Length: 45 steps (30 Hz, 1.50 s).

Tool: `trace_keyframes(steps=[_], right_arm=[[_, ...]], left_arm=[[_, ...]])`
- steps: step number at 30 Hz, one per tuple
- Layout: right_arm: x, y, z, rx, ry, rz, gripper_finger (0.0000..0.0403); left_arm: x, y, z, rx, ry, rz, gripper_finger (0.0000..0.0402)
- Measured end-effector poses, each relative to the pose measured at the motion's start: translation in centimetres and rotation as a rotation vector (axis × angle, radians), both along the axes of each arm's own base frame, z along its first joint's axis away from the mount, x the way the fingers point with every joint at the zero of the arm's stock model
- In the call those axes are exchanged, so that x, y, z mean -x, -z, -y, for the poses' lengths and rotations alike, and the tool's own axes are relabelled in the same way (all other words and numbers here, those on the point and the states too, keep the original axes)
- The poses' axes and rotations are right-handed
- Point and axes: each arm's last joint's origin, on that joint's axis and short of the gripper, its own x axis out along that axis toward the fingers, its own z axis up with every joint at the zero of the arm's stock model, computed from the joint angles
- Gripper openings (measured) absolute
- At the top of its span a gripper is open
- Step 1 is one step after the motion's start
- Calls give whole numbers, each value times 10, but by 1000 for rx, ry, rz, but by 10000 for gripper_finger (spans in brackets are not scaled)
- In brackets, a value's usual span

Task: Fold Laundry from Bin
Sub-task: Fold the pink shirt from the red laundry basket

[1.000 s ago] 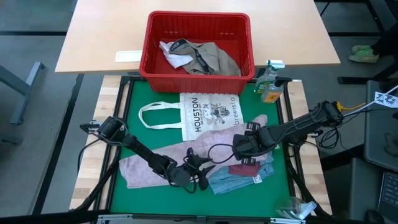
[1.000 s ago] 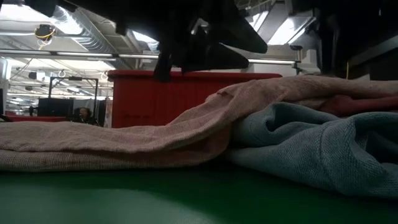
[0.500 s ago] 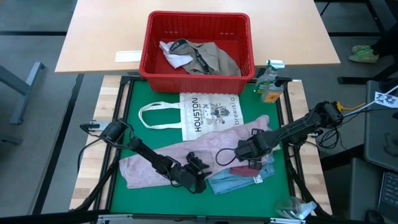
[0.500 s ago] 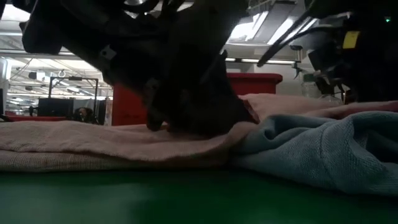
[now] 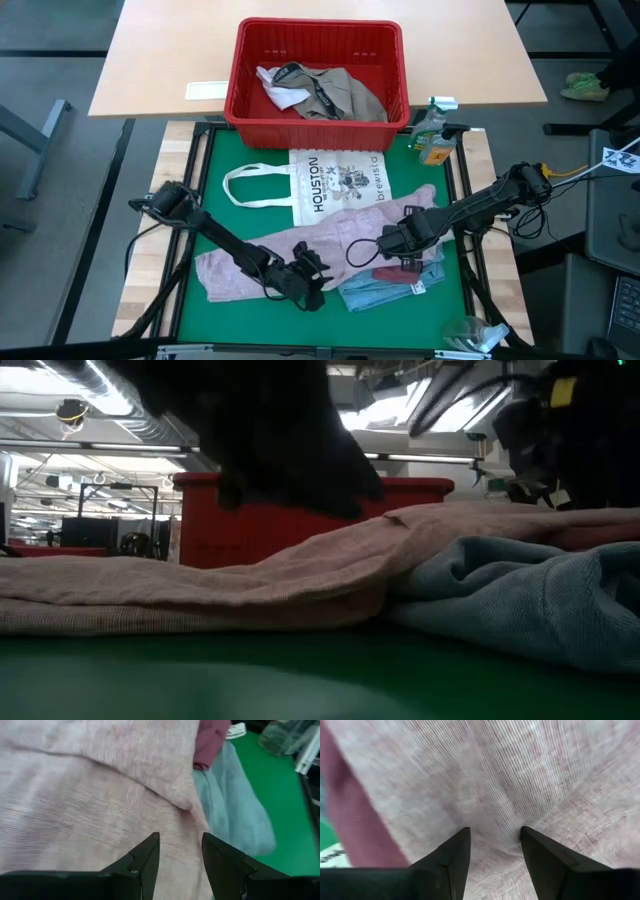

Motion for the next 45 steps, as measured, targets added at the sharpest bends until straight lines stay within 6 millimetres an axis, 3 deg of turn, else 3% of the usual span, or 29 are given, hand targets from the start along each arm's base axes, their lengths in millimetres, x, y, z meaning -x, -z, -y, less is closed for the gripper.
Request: trace_keyframes(steps=[7, 12, 18, 28, 34, 37, 45], right_arm=[[-6, -13, -3, -18, -1, 45, 175], [-7, -13, -3, -21, -1, 52, 175], [-7, -13, -3, -22, -1, 55, 175], [-8, -13, -3, -25, -1, 61, 175], [-8, -13, -3, -26, -1, 64, 175], [-8, -13, -3, -26, -1, 64, 175], [-8, -13, -3, -26, -1, 65, 175]], left_arm=[[34, -49, -8, 118, 60, -151, 141], [65, -65, -8, 278, 74, -340, 141], [102, -61, 8, 554, -155, -609, 141], [157, -57, 50, 685, -402, -762, 141], [196, -53, 59, 661, -689, -805, 141], [208, -52, 61, 608, -735, -815, 141], [212, -35, 63, 476, -761, -840, 141]])
